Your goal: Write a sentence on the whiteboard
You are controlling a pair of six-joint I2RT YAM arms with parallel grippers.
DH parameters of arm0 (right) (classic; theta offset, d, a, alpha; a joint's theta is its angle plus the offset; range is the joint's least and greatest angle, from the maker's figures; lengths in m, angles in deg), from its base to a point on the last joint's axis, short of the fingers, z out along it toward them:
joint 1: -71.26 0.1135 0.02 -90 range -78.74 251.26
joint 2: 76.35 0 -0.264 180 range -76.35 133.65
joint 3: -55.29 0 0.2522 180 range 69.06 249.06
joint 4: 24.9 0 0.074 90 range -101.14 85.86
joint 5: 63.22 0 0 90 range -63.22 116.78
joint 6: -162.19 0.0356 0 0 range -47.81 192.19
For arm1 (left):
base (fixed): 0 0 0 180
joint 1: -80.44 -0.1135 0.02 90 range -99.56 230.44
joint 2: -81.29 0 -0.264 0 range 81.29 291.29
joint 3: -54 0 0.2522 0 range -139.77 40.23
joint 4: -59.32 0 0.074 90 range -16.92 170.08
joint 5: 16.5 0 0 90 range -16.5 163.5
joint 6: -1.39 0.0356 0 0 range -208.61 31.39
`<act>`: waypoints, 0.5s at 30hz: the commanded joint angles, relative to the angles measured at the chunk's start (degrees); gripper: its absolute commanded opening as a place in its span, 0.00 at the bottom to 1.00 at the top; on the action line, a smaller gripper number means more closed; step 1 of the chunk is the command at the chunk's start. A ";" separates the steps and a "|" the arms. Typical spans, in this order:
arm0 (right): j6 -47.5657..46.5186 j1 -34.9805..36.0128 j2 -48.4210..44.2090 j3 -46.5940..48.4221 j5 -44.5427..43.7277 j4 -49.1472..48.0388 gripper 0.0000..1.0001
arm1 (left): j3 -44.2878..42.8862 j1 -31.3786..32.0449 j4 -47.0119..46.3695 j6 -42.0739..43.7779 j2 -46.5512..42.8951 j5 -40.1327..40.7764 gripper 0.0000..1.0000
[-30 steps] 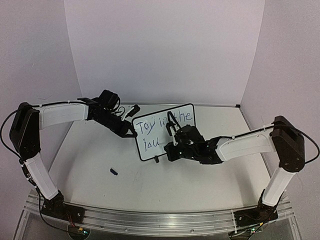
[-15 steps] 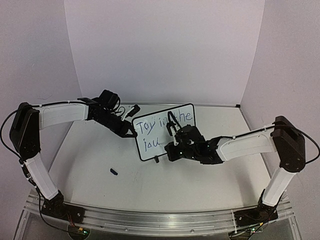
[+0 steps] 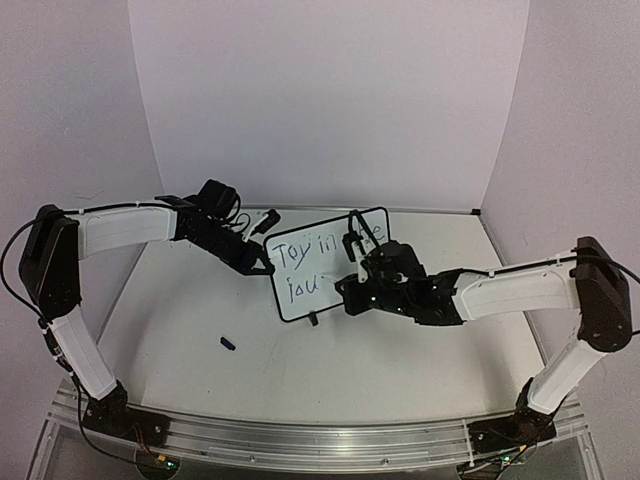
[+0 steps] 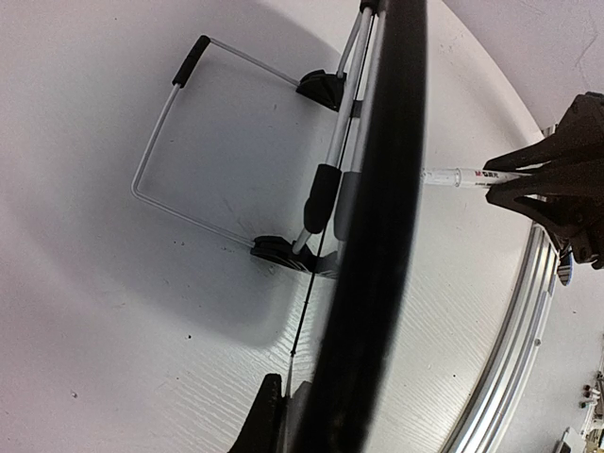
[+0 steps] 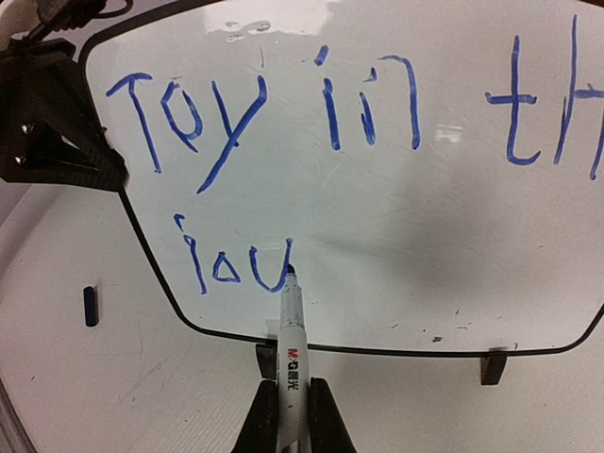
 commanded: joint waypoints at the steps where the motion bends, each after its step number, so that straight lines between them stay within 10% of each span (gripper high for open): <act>1: -1.33 -0.56 -0.65 0.17 -0.21 -0.18 0.00 | -0.89 0.81 1.94 0.17 1.08 3.85 0.00; 15: -2.19 -1.67 3.97 4.62 1.27 -1.19 0.00 | -0.89 0.86 2.02 0.18 1.28 3.94 0.00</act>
